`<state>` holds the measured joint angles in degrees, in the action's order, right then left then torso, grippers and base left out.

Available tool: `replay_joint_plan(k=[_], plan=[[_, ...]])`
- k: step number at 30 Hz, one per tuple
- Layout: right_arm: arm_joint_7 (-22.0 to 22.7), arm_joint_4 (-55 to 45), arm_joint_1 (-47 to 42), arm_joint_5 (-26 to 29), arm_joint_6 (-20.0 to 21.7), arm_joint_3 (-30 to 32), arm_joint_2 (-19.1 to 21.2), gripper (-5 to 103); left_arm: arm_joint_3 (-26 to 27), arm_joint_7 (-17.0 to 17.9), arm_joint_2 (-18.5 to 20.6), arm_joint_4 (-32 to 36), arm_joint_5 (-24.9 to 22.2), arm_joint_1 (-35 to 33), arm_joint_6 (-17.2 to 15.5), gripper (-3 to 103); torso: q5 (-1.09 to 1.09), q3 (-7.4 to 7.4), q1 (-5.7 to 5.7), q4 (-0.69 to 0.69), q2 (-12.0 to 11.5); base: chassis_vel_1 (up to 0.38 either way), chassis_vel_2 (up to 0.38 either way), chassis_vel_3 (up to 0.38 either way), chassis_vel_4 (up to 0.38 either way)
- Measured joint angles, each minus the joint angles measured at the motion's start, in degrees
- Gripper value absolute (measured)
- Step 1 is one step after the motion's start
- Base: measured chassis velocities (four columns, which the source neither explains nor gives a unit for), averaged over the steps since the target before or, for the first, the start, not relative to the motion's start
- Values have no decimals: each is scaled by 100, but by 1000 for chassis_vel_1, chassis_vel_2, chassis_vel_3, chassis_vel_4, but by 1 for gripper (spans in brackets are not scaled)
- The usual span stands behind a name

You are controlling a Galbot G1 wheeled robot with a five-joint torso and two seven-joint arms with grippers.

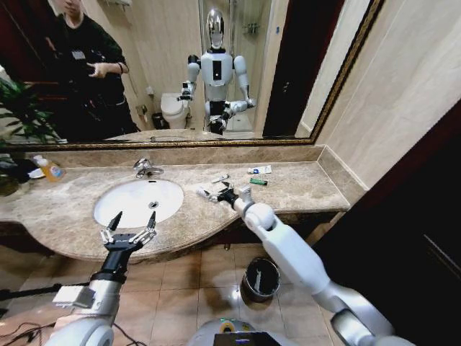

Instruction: Pick up the trash from the sink and place it in the trash bin.

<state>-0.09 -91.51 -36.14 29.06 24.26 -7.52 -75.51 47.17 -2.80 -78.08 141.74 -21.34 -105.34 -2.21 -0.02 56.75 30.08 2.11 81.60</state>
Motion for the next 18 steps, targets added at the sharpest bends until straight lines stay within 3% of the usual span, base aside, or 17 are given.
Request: replay_joint_plan(k=[8, 18], plan=[[57, 837, 184, -320, -99, -136, -428, 100, 0, 0, 0, 0, 0, 0, 0, 100, 0, 0, 0, 0, 0, 0, 0, 0, 0], [-9, 1132, 193, -377, -193, -43, -394, 100, 0, 0, 0, 0, 0, 0, 0, 100, 2, 0, 0, 0, 0, 0, 0, 0, 0]])
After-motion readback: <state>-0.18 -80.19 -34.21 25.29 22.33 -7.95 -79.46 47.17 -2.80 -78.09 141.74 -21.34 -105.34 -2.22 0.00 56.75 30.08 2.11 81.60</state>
